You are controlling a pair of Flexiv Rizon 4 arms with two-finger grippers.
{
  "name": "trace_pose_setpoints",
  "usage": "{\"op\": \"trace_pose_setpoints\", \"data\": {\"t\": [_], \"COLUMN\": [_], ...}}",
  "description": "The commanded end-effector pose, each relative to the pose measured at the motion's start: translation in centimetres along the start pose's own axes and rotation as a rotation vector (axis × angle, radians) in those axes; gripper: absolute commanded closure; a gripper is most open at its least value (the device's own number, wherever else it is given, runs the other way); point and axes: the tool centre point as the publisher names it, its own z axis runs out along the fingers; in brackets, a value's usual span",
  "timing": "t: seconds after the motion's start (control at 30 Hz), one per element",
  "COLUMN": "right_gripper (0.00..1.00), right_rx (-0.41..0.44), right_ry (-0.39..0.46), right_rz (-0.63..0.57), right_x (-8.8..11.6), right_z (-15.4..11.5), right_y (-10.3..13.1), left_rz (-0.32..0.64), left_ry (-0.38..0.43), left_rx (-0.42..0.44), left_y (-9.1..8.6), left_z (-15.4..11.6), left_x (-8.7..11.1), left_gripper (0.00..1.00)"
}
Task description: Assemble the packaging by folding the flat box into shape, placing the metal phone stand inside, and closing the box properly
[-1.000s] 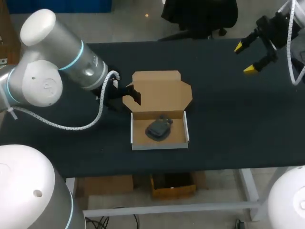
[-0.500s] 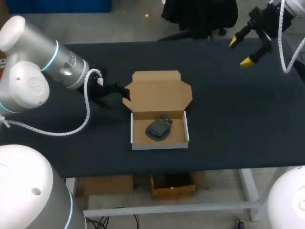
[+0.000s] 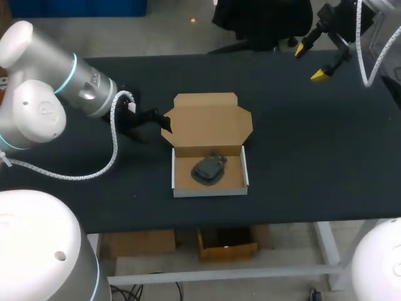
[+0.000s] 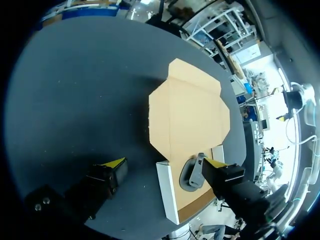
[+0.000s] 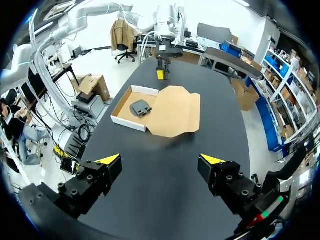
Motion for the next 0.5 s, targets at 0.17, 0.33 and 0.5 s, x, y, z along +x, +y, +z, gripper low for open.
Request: {"op": "trace_pose_setpoints", "data": {"t": [0.17, 0.33, 0.5], "right_gripper": [0.00, 0.00, 0.00], "right_rx": [0.007, 0.010, 0.012], "right_ry": [0.066, 0.073, 0.077], "right_rz": [-0.008, -0.012, -0.020], "right_x": [-1.3, -1.3, -1.5], "right_z": [0.0, 0.0, -0.1], "right_y": [0.2, 0.3, 0.5], "left_rz": [0.009, 0.051, 0.062], "left_ry": [-0.009, 0.014, 0.045], "left_rx": [0.006, 0.037, 0.064], "left_y": [-0.1, -0.8, -1.5], "left_z": [0.1, -0.4, -0.8], "left_x": [0.1, 0.1, -0.5], "left_gripper": [0.00, 0.00, 0.00]}}
